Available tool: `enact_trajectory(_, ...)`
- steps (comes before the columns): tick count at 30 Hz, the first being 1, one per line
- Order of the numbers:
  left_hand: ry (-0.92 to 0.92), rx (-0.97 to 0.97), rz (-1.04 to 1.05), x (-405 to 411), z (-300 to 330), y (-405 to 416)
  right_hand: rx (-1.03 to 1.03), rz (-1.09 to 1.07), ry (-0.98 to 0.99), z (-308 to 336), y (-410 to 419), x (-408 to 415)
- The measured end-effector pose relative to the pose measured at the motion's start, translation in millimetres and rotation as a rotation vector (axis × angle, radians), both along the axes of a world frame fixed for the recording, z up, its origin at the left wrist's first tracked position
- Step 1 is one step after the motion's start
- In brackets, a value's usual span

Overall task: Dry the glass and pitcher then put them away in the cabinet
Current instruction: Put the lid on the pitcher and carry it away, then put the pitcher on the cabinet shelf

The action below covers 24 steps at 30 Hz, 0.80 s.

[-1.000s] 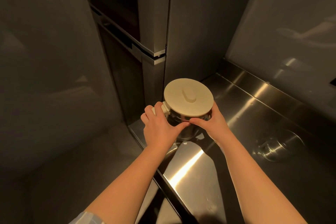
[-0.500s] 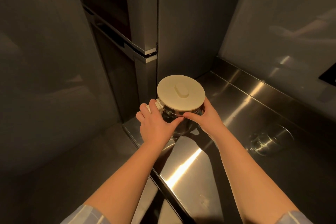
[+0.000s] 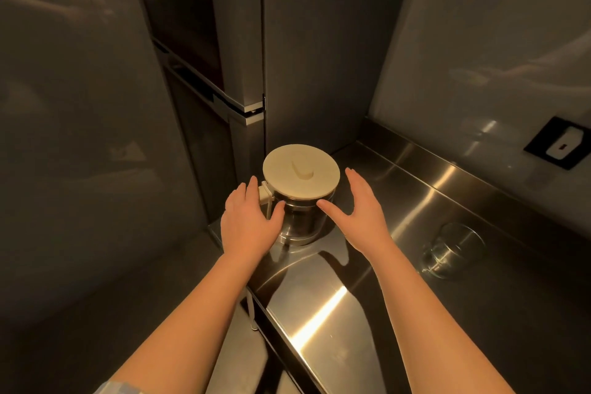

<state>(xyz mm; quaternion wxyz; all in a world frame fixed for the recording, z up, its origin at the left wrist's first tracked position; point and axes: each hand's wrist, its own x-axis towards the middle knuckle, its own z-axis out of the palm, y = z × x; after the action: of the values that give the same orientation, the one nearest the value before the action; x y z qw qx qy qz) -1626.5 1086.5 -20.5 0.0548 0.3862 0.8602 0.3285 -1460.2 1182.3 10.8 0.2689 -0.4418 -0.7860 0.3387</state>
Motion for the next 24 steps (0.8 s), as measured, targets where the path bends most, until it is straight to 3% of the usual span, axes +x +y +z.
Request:
enact_trajectory(12, 0.066, 0.134, 0.107, -35.6, 53.4, -50.2, 0.181, 0.254, 0.048, 33.6, -35.6, -74.1)
enact_trajectory(24, 0.085, 0.138, 0.175, -147.6, 49.0, -107.0, 0.216, 0.402, -0.015, 23.8, -78.3, -205.2)
